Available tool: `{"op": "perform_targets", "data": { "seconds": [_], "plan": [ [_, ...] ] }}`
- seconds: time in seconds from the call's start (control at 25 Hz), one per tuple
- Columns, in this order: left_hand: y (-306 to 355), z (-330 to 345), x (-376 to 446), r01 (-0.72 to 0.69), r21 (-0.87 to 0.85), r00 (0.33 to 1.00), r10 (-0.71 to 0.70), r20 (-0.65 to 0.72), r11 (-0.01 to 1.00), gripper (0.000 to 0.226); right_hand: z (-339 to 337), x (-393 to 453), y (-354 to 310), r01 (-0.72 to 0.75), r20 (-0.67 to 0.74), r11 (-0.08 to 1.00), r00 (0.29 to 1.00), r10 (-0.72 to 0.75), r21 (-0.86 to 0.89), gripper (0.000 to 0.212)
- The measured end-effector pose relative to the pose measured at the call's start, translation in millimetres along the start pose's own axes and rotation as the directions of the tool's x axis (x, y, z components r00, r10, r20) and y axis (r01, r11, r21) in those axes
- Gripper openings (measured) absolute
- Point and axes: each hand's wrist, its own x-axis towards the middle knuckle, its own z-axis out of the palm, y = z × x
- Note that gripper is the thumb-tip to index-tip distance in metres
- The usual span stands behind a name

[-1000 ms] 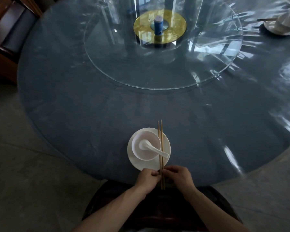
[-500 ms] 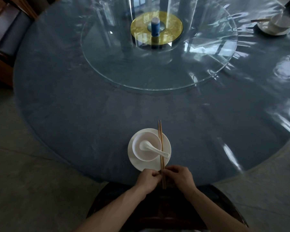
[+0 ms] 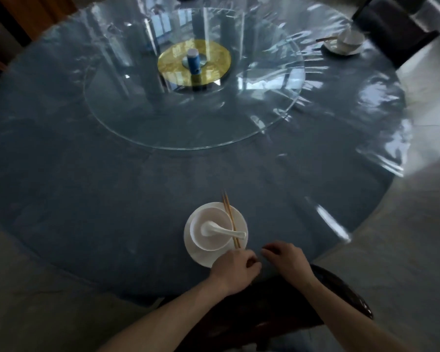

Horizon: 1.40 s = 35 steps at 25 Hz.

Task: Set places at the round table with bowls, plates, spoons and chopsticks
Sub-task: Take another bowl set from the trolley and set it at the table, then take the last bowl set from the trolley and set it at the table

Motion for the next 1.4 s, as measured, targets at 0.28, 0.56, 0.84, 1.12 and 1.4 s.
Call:
{"op": "perform_targets", "data": {
  "seconds": [0.28, 0.56, 0.84, 1.12, 1.4],
  "plan": [
    [92, 13, 68, -0.271, 0.201, 0.962, 0.263, 0.069, 0.941, 0.036, -94, -30, 49, -0.047, -0.26, 0.987, 0.966, 0.006, -0.153, 0.022],
    [246, 70, 119, -0.5, 0.393, 0.86, 0.39, 0.328, 0.772, 0.044, -201, -99, 171, -0.173, -0.425, 0.98, 0.898, 0.115, -0.102, 0.034],
    [383, 169, 130, -0.668, 0.457, 0.733, 0.413, 0.54, 0.587, 0.048, -273, -171, 296, -0.342, -0.527, 0.939, 0.804, 0.276, -0.03, 0.038],
    [466, 232, 148, -0.736, 0.464, 0.674, 0.47, 0.57, 0.494, 0.048, -315, -206, 369, -0.451, -0.557, 0.89, 0.724, 0.406, 0.062, 0.04],
    [529, 262, 210, -0.782, 0.443, 0.622, 0.5, 0.603, 0.439, 0.05, -369, -174, 405, -0.477, -0.565, 0.875, 0.7, 0.437, 0.086, 0.04]
  ]
}}
